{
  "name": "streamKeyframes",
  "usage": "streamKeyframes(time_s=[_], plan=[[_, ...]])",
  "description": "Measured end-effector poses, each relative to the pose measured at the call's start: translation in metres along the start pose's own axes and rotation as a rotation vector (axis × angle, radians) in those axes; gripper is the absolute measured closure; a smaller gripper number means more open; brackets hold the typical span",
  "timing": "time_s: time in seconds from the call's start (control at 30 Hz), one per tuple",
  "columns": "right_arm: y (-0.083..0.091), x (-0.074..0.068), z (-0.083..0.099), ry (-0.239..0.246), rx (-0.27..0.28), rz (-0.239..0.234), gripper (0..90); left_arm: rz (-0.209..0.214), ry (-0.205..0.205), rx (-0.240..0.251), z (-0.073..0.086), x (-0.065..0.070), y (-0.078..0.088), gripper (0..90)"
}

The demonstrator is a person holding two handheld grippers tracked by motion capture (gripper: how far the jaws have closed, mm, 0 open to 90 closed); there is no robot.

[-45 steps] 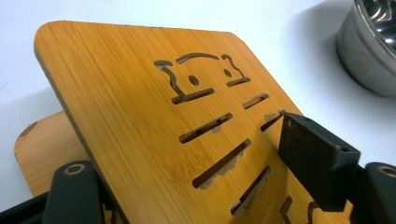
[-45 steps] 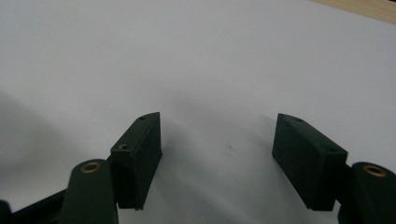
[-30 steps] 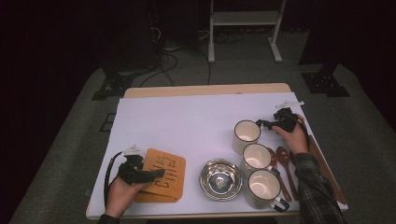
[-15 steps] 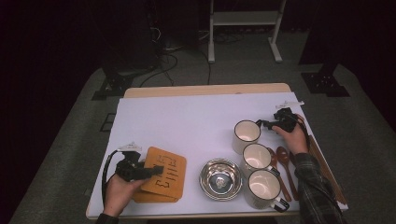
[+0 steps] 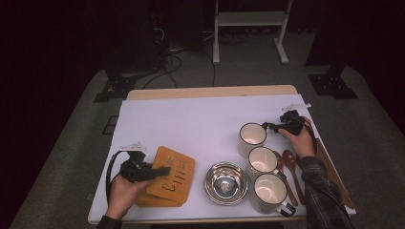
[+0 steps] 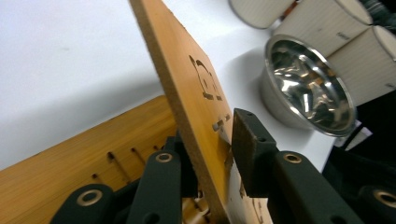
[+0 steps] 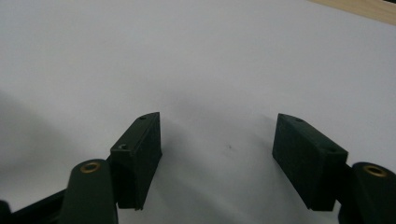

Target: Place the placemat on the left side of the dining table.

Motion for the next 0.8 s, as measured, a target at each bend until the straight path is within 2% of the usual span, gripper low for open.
streamKeyframes(time_s=[0.07,0.27,0.43,0.67,0.8], plan=[[0.0,0.0,0.0,0.0,0.0,0.0,31.0,0.01,-0.011,0.001,-0.001,0.002,0.0,73.2],[0.0,0.0,0.0,0.001,0.0,0.0,31.0,0.066,-0.006,0.025,-0.007,0.011,0.001,77.9],[0.0,0.0,0.0,0.001,0.0,0.001,31.0,0.087,-0.032,0.026,-0.01,0.018,0.002,80.5],[0.0,0.0,0.0,0.001,0.0,0.0,31.0,0.139,-0.025,0.032,-0.013,0.026,0.001,83.4],[0.0,0.0,0.0,0.002,0.0,0.001,31.0,0.174,-0.016,0.053,-0.016,0.03,0.003,86.2]])
Point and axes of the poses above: each handheld gripper's, and its own axes: y roughly backward along the jaws, z roughly out of its underside, x roughly to its right, the point moved 10 cm from there along -y, roughly forward along the jaws, and after that the axes turned 6 degrees about -z, right-handed, at the moved point
